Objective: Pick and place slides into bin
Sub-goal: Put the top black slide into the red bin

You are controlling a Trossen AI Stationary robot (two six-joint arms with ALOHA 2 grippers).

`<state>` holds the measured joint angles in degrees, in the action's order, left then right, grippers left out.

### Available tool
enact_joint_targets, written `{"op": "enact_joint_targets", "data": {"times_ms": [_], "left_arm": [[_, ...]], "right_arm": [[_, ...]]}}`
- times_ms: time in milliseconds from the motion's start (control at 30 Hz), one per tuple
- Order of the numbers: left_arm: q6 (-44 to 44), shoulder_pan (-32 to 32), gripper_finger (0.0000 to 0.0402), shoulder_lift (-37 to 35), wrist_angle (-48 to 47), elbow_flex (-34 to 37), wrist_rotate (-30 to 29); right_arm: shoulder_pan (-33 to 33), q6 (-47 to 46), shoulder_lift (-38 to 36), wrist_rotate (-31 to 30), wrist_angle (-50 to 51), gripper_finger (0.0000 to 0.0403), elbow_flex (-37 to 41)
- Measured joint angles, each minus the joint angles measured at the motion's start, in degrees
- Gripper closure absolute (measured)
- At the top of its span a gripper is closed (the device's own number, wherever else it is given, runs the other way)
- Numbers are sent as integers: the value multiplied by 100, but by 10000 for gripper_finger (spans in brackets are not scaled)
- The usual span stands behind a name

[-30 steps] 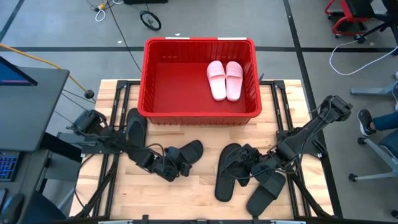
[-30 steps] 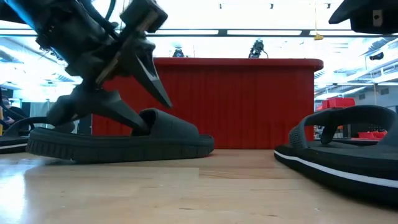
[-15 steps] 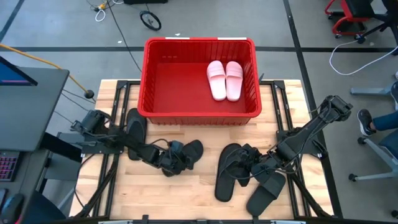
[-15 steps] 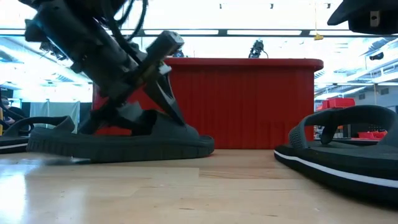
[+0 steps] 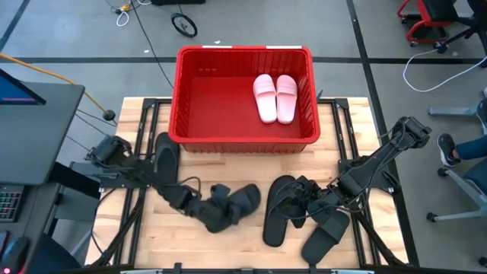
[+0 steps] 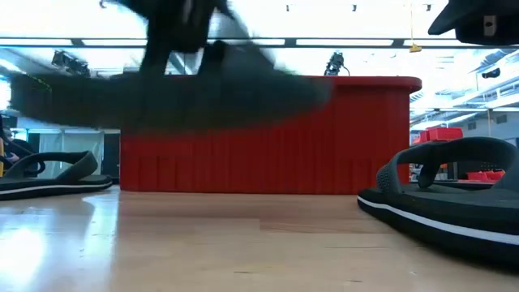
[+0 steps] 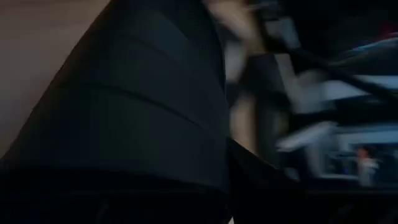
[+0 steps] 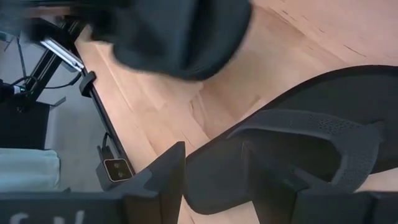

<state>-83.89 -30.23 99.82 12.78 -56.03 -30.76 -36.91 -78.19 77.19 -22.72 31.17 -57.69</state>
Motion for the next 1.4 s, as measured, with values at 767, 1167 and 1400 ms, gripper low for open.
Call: {"op": "enact_joint_targets", "data": {"times_ms": [767,1167,1400], "left_arm": [[4630,2485,390,-1262,-789,-3211,-2492],[1654,5076,391,-137,-809,-2521,-905],[948,5804,385,1024,175,-2518,129]], "right_arm": [[0,-113,1,-6,-166,238,0],[407,1898,-1102,-202,-232,238,-254],[983,3391,-2216,-231,-232,238,-334]]}}
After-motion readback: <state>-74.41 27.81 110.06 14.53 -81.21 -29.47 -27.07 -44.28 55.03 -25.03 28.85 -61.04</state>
